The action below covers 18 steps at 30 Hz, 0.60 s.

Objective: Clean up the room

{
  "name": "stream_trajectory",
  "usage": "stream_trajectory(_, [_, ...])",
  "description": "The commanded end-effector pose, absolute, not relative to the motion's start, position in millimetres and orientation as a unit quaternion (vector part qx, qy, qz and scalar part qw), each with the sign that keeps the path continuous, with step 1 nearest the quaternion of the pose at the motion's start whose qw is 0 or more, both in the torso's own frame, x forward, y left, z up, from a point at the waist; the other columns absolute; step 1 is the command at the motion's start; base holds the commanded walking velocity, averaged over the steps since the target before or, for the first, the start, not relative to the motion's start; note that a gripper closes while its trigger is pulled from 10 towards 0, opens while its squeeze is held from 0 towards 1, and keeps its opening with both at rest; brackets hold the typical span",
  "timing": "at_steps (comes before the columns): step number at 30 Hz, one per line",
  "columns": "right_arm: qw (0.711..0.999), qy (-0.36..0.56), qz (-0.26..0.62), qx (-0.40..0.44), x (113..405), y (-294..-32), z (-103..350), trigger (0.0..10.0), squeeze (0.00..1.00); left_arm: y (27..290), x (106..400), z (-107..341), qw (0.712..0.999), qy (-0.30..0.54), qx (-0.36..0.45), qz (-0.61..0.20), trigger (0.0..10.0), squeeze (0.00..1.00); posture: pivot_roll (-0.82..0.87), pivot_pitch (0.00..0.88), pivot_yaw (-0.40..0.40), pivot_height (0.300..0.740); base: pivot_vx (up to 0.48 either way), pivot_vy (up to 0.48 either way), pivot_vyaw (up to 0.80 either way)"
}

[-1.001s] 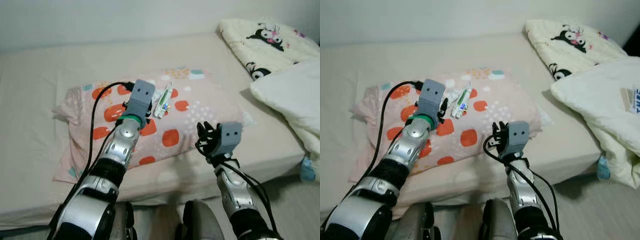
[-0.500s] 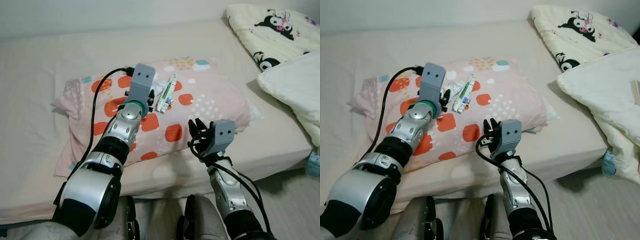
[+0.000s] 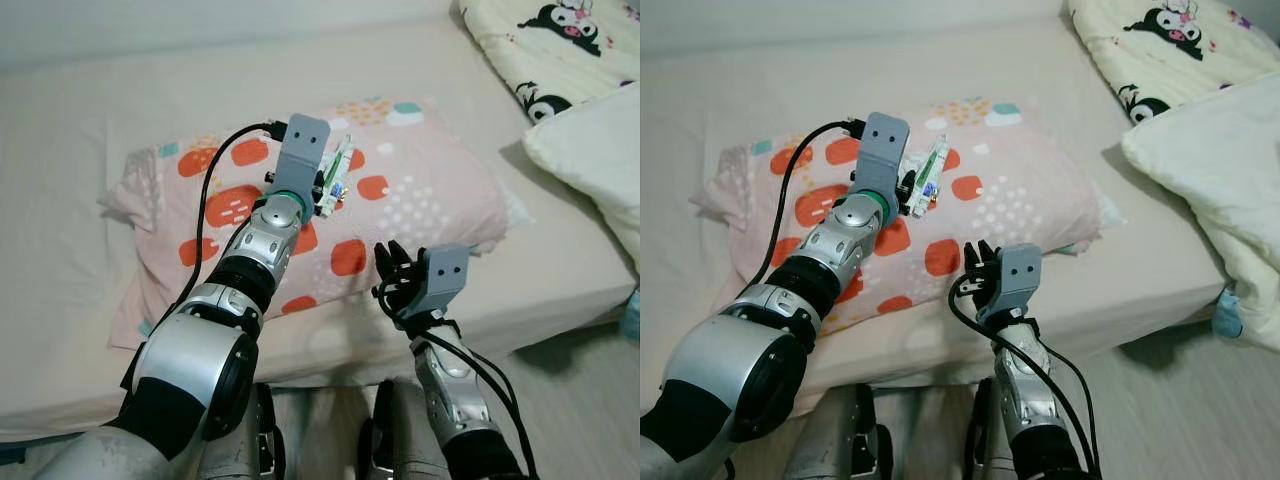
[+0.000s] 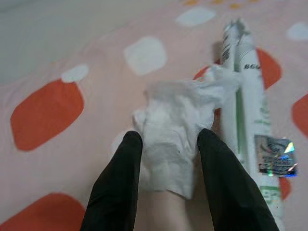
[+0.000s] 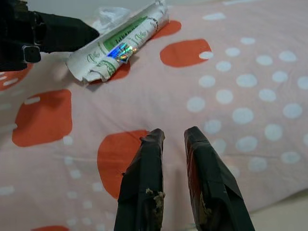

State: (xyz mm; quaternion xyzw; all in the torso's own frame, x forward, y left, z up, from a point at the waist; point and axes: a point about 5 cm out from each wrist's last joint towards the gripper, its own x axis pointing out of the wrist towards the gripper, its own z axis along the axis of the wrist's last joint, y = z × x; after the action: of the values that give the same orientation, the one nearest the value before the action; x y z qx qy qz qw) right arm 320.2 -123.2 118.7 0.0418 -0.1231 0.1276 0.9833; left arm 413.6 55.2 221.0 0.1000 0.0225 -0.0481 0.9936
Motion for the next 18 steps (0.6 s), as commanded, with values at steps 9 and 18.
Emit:
stream_trajectory(9, [0.985,-0.108,0.125,0.046,315.7,-123.4,111.8,10.0,0.00,53.7,412.1,214.4,0.992,0.028,0.113,-0.041,0.0,0.00,0.03,0.311,0.110,0.623,0.000,0.000,0.00])
stream_trajectory(18, [0.984,-0.118,0.122,0.048,322.5,-127.6,122.3,10.0,0.00,63.9,414.7,219.1,0.995,0.014,0.094,-0.022,0.0,0.00,0.04,0.311,0.094,0.623,0.000,0.000,0.00])
